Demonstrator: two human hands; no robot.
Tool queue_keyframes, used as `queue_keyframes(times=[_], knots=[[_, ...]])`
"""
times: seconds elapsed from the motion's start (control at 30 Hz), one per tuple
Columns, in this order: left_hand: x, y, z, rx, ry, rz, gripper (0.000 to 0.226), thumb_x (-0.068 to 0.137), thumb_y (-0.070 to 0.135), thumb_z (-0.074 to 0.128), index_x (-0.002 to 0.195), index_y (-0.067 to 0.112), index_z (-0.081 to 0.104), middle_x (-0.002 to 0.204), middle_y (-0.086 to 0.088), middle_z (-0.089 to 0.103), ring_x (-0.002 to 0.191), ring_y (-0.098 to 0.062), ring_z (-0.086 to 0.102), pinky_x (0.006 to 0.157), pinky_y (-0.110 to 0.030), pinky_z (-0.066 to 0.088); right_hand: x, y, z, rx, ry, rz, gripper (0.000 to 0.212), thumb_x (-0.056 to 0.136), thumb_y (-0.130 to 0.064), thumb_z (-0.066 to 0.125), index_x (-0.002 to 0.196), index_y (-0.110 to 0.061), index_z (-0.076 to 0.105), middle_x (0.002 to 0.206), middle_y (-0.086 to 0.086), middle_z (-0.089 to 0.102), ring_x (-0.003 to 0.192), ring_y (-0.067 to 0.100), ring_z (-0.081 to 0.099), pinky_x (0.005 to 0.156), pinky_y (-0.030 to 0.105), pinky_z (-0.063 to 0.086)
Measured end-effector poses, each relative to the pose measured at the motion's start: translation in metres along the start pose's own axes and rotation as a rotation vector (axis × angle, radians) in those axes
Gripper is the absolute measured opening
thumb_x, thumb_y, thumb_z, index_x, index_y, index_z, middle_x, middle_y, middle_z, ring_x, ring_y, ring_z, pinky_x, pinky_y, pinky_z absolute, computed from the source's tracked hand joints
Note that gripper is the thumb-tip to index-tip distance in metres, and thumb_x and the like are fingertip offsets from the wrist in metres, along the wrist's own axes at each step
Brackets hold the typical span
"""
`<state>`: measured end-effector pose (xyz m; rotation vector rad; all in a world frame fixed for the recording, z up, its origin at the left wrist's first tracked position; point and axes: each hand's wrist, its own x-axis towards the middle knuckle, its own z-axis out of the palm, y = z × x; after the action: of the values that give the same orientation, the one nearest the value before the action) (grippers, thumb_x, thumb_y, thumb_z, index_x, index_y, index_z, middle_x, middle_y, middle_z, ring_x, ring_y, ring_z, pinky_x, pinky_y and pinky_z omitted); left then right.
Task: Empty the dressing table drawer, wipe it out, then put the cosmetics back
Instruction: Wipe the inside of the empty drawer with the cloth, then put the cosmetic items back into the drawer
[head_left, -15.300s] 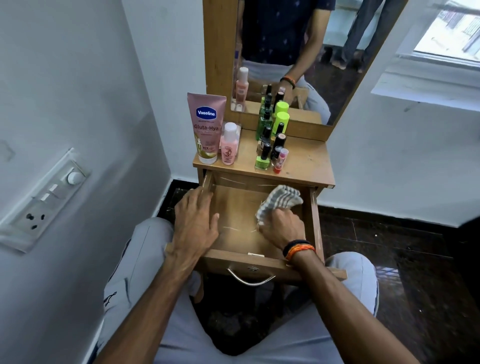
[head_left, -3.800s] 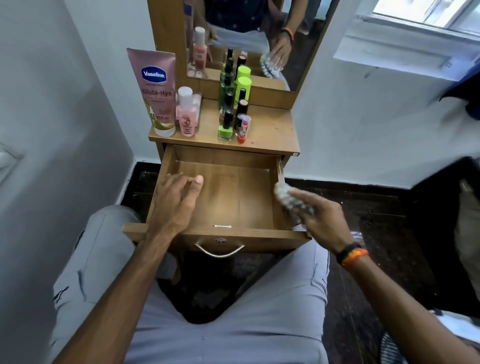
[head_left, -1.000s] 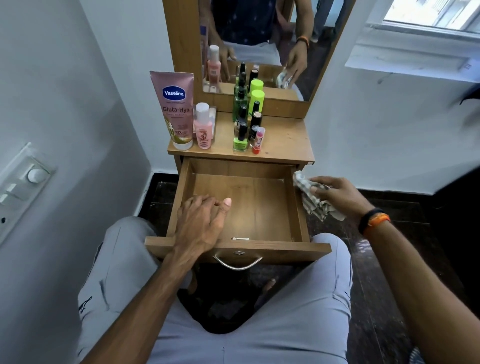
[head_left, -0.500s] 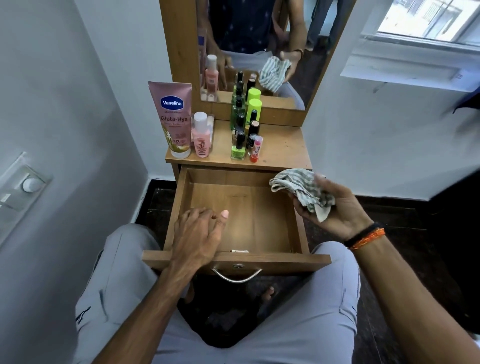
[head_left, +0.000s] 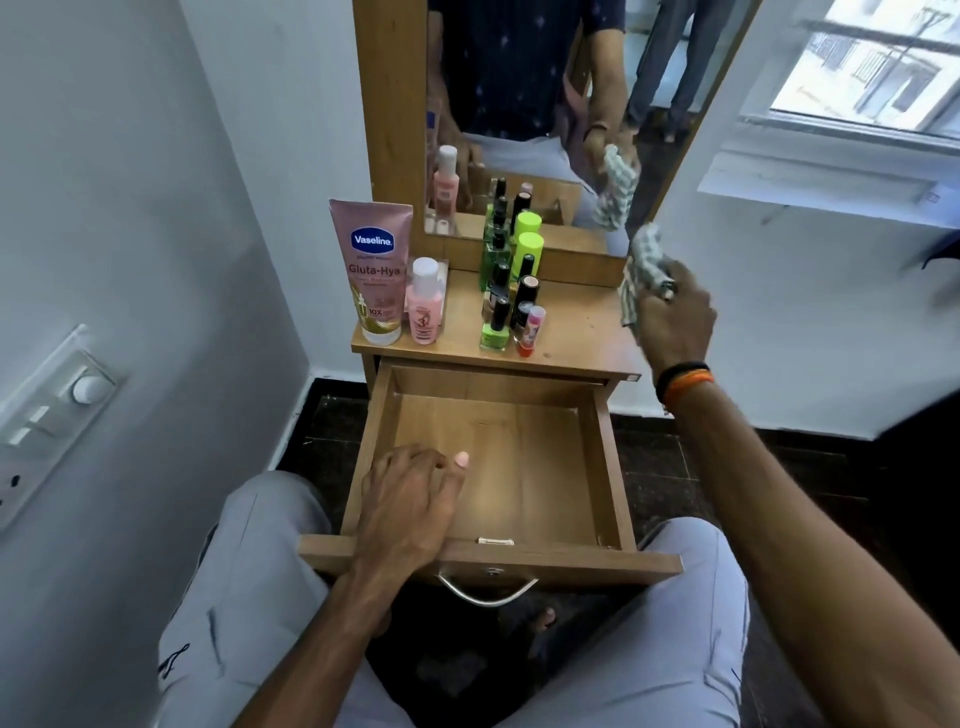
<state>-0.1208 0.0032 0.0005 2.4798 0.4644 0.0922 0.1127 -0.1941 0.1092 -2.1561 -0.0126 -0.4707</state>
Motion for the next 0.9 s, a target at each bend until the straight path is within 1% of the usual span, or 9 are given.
queue_keyframes(times=[0.03,0.1,0.2,0.33,0.63,0.7,0.77,0.83,0.9], knots=[[0.0,0.0,0.0,-0.008,0.004,-0.001,0.079,0.089,0.074,0.009,0.119,0.025,0.065,0.135,0.002,0.058,0.125,-0.018,0.047,0.108,-0.041,0.035,0.003,0.002,0.011,-0.195,-0.014,-0.153,0.04,0.09,-0.008,0.059,0.129,-0.017,0.061,0.119,0.004,0.065,0.102,0.023,0.06,0.084,0.02,0.048],[0.0,0.0,0.001,-0.026,0.006,-0.003,0.078,0.089,0.073,0.011,0.117,0.025,0.065,0.134,0.003,0.058,0.124,-0.017,0.047,0.108,-0.039,0.034,0.004,0.016,0.037,-0.435,-0.201,-0.352,0.045,0.093,-0.016,0.058,0.138,-0.017,0.053,0.137,0.013,0.056,0.12,0.032,0.053,0.099,0.04,0.046],[-0.001,0.001,0.001,-0.033,0.008,-0.007,0.08,0.088,0.073,0.01,0.119,0.024,0.065,0.138,0.002,0.056,0.128,-0.016,0.045,0.11,-0.038,0.031,-0.007,0.043,0.065,-0.679,-0.505,-0.463,0.051,0.101,-0.043,0.042,0.148,-0.024,0.038,0.154,0.012,0.039,0.141,0.032,0.035,0.112,0.054,0.032],[-0.002,0.004,0.002,-0.014,0.006,-0.008,0.082,0.088,0.074,0.01,0.121,0.024,0.065,0.14,0.002,0.055,0.13,-0.017,0.043,0.112,-0.039,0.029,-0.01,0.051,0.068,-0.697,-0.578,-0.415,0.061,0.102,-0.057,0.026,0.156,-0.03,0.02,0.166,0.003,0.015,0.153,0.027,0.012,0.121,0.057,0.007],[-0.002,0.009,-0.001,-0.026,-0.035,-0.038,0.072,0.091,0.068,0.017,0.121,0.023,0.064,0.139,0.001,0.055,0.129,-0.019,0.045,0.112,-0.043,0.032,0.015,0.046,0.064,-0.709,-0.621,-0.266,0.064,0.1,-0.062,0.023,0.157,-0.033,0.017,0.167,0.0,0.009,0.154,0.029,0.0,0.12,0.06,-0.005],[0.002,0.009,-0.002,-0.05,-0.067,-0.066,0.058,0.096,0.061,0.031,0.125,0.022,0.062,0.14,-0.001,0.054,0.127,-0.02,0.046,0.109,-0.043,0.037,0.01,0.041,0.061,-0.603,-0.55,-0.284,0.063,0.1,-0.059,0.032,0.155,-0.029,0.026,0.165,0.005,0.017,0.153,0.03,0.007,0.121,0.057,-0.001],[0.009,0.01,-0.004,-0.103,-0.063,-0.084,0.041,0.099,0.048,0.05,0.128,0.02,0.06,0.139,-0.001,0.054,0.124,-0.019,0.05,0.105,-0.041,0.043,-0.003,0.034,0.056,-0.416,-0.38,-0.362,0.052,0.098,-0.04,0.049,0.146,-0.019,0.046,0.153,0.012,0.04,0.144,0.032,0.03,0.119,0.057,0.021],[0.018,0.015,-0.008,-0.144,-0.033,-0.052,0.035,0.097,0.036,0.061,0.126,0.017,0.061,0.131,0.0,0.059,0.113,-0.015,0.057,0.095,-0.032,0.049,-0.018,0.027,0.051,-0.207,-0.189,-0.426,0.037,0.089,-0.022,0.058,0.125,-0.012,0.062,0.128,0.012,0.06,0.121,0.029,0.052,0.102,0.052,0.044],[0.03,0.026,-0.014,-0.2,0.022,0.02,0.028,0.095,0.028,0.065,0.12,0.015,0.063,0.117,0.001,0.064,0.094,-0.007,0.06,0.082,-0.022,0.052,-0.032,0.021,0.05,-0.055,-0.074,-0.449,0.023,0.085,-0.017,0.062,0.107,-0.012,0.064,0.109,0.008,0.065,0.1,0.023,0.059,0.087,0.045,0.053]])
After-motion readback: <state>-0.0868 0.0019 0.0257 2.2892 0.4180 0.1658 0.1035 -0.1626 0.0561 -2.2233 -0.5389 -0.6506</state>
